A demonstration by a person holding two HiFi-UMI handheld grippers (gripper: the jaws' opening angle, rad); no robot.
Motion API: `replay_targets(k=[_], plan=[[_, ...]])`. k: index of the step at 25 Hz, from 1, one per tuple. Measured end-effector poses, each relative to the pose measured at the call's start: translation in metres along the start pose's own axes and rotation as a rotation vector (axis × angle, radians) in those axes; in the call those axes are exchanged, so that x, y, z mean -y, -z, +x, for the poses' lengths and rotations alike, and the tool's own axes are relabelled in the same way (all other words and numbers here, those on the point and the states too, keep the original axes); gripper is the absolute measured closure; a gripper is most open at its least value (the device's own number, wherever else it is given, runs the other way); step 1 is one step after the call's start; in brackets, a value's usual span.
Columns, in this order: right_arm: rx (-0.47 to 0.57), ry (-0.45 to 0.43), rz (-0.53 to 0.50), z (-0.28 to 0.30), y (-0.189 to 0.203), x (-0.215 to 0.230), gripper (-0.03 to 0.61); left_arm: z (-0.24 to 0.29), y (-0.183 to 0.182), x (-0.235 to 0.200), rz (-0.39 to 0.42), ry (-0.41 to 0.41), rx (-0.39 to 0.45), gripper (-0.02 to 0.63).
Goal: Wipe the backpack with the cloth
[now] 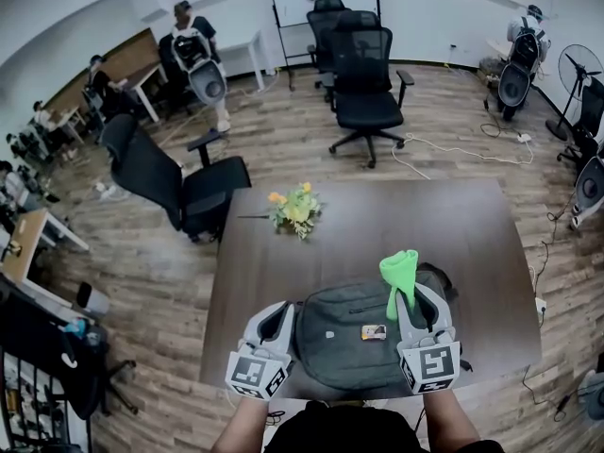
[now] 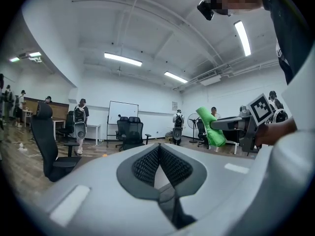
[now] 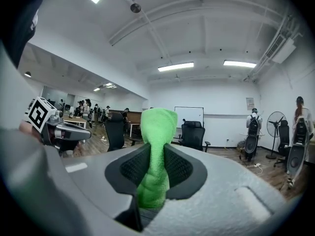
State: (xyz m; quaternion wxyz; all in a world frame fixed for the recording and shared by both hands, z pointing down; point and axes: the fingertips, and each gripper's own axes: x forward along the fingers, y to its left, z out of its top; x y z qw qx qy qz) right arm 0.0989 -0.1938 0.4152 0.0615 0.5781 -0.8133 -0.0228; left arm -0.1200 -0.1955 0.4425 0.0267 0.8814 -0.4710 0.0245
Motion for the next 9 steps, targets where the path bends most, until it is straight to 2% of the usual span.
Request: replay_targets(k=[9], plan=[[0.034, -0.013, 0.015, 0.0023, -0.002, -0.0007, 0.494, 0.0027, 0.0035, 0.0032, -0.005, -0.002, 0.002, 0.595]])
